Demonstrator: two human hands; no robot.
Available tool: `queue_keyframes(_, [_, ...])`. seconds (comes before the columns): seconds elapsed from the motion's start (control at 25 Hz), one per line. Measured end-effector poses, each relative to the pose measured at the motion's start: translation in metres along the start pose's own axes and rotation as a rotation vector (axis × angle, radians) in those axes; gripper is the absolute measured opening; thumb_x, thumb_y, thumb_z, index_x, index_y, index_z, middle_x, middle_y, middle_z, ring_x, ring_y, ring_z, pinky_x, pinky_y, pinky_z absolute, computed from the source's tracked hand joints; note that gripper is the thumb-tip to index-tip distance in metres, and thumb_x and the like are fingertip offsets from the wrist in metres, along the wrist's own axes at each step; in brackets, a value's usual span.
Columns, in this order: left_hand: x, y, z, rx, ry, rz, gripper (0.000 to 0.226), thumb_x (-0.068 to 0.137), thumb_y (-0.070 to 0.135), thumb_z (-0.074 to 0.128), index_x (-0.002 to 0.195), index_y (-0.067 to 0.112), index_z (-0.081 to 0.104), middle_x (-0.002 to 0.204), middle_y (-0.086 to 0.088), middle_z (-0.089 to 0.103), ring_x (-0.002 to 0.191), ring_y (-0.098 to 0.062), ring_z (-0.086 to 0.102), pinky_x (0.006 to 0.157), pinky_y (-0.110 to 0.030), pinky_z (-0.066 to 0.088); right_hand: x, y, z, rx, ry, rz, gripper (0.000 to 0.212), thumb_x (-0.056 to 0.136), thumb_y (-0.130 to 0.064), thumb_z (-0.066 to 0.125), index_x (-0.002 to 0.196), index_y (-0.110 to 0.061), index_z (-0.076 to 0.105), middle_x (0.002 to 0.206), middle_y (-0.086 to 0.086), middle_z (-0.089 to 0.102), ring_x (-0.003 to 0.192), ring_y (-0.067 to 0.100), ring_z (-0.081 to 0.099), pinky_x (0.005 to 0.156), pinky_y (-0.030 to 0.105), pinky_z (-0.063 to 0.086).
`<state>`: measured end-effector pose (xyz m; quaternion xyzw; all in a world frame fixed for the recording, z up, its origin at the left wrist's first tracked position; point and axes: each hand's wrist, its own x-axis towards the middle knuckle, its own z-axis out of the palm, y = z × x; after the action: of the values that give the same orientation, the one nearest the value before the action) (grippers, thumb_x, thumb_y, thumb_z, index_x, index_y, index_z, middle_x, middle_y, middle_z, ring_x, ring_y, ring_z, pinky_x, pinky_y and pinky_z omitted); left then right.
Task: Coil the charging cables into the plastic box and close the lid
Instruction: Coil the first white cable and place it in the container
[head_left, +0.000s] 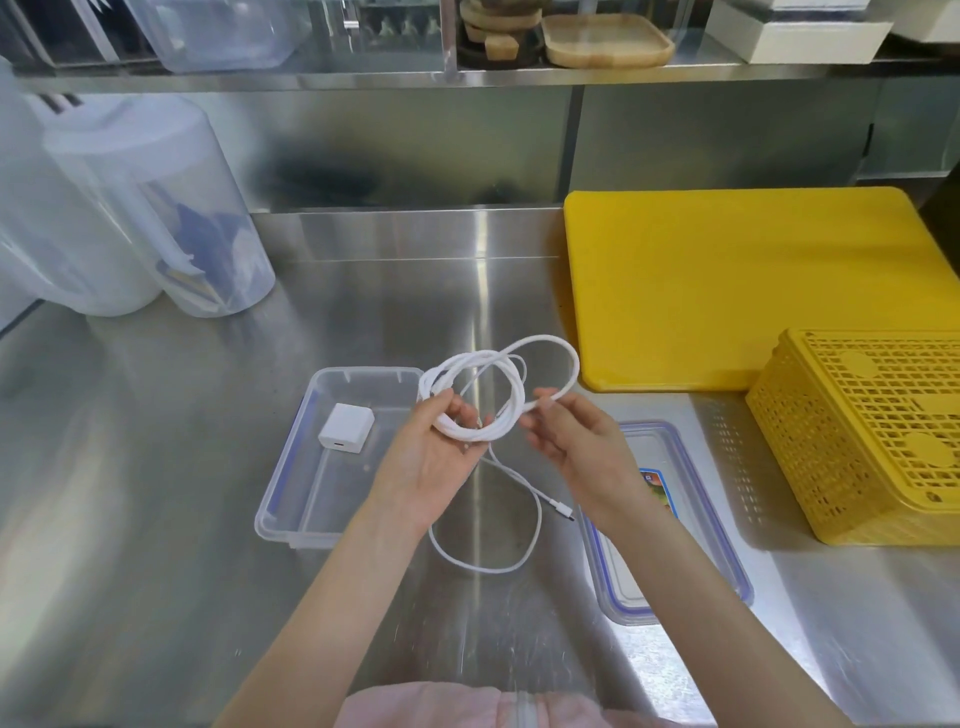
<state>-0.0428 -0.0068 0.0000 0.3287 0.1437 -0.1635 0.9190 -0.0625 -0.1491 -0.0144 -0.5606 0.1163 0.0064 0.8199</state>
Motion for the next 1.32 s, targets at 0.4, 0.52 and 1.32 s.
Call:
queue_keyframes(0.4, [0.003,-0.018,-0.005,0.410,0.060,0.127,0.015,0.092,0.002,0.040,0.086,0.013,0.049,0.068,-0.002,0.048,0.064,-0.013,0.050,0.072,-0.027,0.044,0.001,0.001,0.009,-0.094,-0.127,0.112,0.006,0.090,-0.013,0.050,0.089,-0.011,0.056,0.077,0.005,0.067,0.078,0.020,0.066,0.082,0.031,0.055])
queue_keyframes(0.52, [0.002,-0.012,-0.010,0.430,-0.032,0.023,0.016,0.091,0.007,0.044,0.081,0.013,0.054,0.065,0.000,0.052,0.064,-0.013,0.052,0.072,-0.027,0.044,0.003,-0.005,0.004,-0.092,-0.185,0.170,0.012,0.087,0.000,0.046,0.092,-0.011,0.050,0.072,0.006,0.057,0.071,0.018,0.058,0.075,0.029,0.050])
queue_keyframes(1.32, [-0.002,-0.004,-0.011,0.891,-0.087,0.078,0.025,0.091,0.034,0.049,0.072,0.025,0.062,0.041,0.015,0.030,0.038,-0.004,0.029,0.059,-0.027,0.035,0.007,-0.011,-0.005,-0.902,-0.250,0.015,0.010,0.082,-0.015,0.057,0.091,-0.016,0.054,0.090,0.010,0.061,0.088,0.027,0.059,0.084,0.039,0.049])
